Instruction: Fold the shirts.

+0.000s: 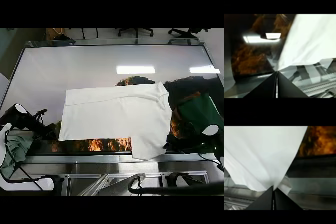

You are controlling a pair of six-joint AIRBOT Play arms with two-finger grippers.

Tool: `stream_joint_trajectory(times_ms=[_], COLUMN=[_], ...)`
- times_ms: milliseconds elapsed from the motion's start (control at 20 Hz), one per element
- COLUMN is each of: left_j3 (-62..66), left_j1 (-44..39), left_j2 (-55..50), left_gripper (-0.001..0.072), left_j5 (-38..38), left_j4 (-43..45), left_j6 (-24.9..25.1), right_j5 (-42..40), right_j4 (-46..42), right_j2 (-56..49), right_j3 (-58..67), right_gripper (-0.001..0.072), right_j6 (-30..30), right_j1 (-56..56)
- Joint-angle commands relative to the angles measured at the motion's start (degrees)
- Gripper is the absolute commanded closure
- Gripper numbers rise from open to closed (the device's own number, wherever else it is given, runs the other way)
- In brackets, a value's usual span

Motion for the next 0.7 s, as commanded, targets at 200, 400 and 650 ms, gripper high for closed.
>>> stream_joint_trajectory(times_ms=[200, 400, 650], left_j3=[-3.7, -2.3, -8.1], left_j1=[0.0, 0.0, 0.0], left_j2=[7.1, 7.2, 7.2], left_gripper=[0.0694, 0.0143, 0.0071], left_j5=[0.9, 3.7, 9.3], left_j4=[3.8, -1.8, -10.3], left_j6=[-1.7, 0.0, 6.9], right_j5=[2.4, 1.4, 0.3], right_j4=[-4.4, -0.5, -0.2], right_j2=[6.7, 4.8, 4.2], right_j3=[0.0, 0.0, 0.0], right_gripper=[0.0701, 0.0701, 0.0701], right_j6=[1.7, 0.2, -0.5], right_j1=[0.0, 0.0, 0.0])
